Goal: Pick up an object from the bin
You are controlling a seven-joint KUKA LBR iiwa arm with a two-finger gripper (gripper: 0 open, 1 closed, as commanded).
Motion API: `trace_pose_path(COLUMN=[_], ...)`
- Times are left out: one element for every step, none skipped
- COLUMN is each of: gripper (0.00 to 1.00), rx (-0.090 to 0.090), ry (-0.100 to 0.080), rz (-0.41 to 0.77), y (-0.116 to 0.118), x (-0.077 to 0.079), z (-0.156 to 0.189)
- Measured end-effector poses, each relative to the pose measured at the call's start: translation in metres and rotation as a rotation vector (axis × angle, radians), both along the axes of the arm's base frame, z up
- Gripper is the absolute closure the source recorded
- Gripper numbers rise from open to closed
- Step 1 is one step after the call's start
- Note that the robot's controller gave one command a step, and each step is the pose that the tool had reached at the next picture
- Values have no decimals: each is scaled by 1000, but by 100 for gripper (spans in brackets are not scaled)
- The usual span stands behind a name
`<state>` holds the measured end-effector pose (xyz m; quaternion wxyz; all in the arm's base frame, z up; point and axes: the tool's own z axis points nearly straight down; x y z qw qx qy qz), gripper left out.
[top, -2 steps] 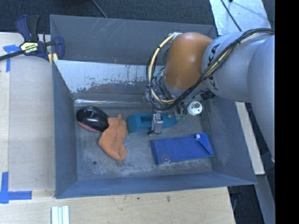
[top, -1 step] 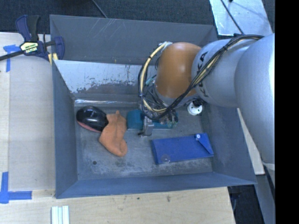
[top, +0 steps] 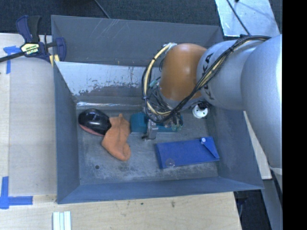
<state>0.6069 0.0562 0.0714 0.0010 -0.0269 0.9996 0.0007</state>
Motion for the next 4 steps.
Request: trace_pose_path(gripper=[100, 100, 100, 100], rx=[0, -1, -1, -1], ry=[5, 4, 4, 6], rz=[42, 96, 96, 93], y=[-27, -15, -15, 1], x=[9, 11, 11, 18], z=[19, 49, 49, 151])
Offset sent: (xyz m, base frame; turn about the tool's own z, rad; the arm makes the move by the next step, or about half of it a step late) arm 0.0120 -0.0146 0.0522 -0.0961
